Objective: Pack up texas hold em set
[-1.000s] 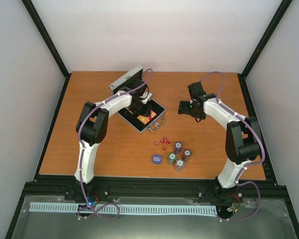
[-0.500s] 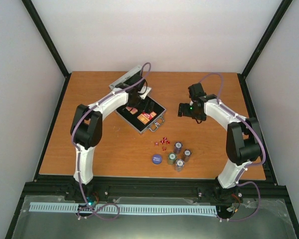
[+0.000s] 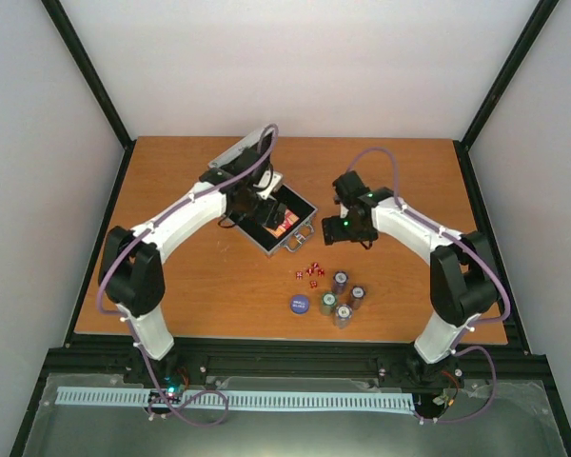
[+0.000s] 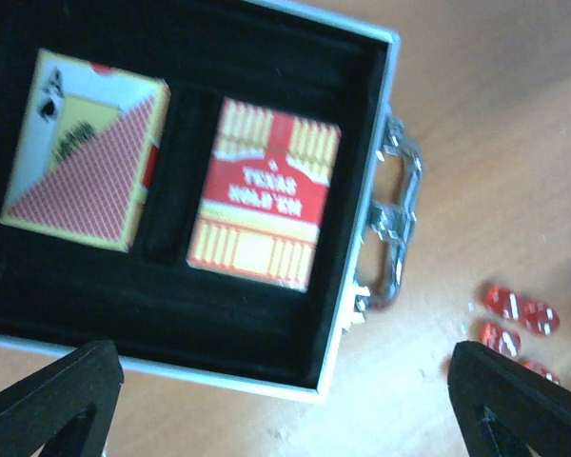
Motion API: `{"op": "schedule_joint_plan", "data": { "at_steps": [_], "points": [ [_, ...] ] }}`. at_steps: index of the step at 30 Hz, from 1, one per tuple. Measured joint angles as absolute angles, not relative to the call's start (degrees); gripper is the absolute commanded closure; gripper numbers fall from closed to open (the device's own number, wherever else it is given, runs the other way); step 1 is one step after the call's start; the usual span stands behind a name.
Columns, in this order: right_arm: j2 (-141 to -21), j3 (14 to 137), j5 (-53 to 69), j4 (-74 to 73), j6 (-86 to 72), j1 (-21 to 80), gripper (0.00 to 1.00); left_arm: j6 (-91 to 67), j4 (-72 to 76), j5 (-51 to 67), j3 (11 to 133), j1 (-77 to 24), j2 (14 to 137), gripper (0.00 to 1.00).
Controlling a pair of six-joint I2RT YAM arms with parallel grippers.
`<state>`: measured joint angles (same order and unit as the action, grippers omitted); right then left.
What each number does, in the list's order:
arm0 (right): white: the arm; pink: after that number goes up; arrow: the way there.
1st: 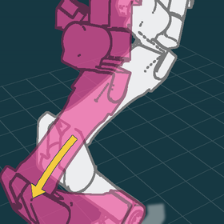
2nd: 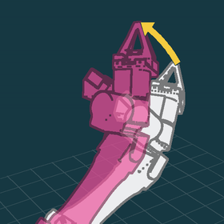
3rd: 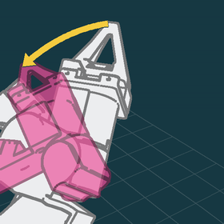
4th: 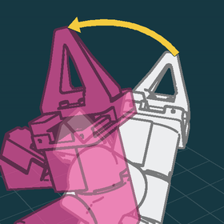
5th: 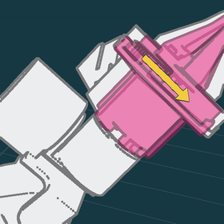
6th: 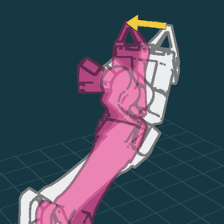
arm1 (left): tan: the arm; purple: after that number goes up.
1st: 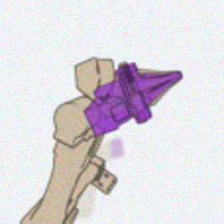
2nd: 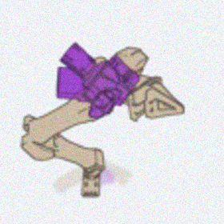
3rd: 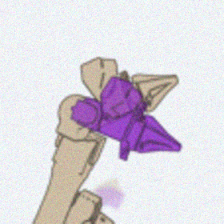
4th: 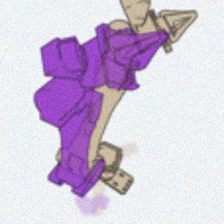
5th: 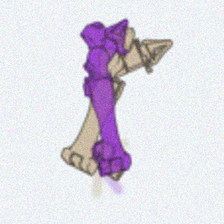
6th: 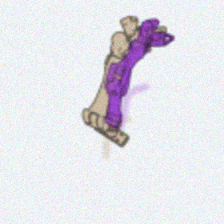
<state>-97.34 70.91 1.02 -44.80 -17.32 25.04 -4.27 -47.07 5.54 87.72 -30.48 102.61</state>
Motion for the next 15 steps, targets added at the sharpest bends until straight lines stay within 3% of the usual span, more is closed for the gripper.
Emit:
{"op": "schedule_joint_plan", "data": {
  "at_steps": [11,15],
  "points": [
    [-98.9,69.9,2.3,-45.1,-17.7,35.9,0.51,-8.0,-48.6,4.5,73.5,-32.5,92.3,0.15],
    [-100.1,68.3,3.4,-43.8,-18.7,36.2,0.54,-9.2,-49.6,3.9,70.5,-32.6,88.7,0.15]
  ]
}}
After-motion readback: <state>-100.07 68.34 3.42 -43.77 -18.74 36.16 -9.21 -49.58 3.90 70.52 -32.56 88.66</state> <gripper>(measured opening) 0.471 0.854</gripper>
